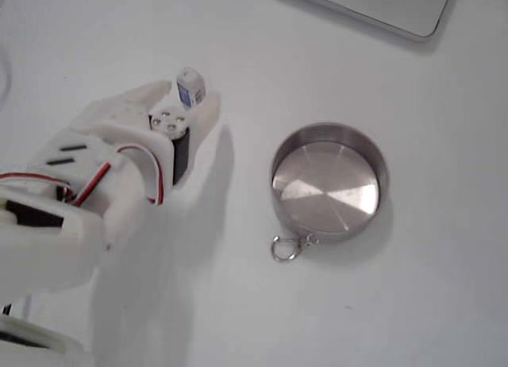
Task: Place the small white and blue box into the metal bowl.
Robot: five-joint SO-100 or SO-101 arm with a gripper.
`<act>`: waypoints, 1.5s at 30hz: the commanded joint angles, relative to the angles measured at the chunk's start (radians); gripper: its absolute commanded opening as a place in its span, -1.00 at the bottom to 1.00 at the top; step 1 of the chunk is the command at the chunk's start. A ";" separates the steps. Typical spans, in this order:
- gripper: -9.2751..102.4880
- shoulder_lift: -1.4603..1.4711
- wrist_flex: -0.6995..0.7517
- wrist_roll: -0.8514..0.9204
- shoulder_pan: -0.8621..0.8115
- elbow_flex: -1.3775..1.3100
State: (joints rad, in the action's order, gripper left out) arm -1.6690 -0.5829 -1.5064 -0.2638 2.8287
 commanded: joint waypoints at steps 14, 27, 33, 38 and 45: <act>-0.48 0.109 -0.014 -0.012 0.009 -0.121; -0.48 0.172 -0.014 -0.012 0.009 -0.184; -0.49 0.276 -0.129 -0.012 0.008 -0.199; -0.50 0.354 -0.255 -0.011 0.000 -0.199; -0.66 0.345 -0.258 0.002 -0.003 -0.186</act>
State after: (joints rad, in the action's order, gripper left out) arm -1.3162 -0.8222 -1.5064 -0.2638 2.6477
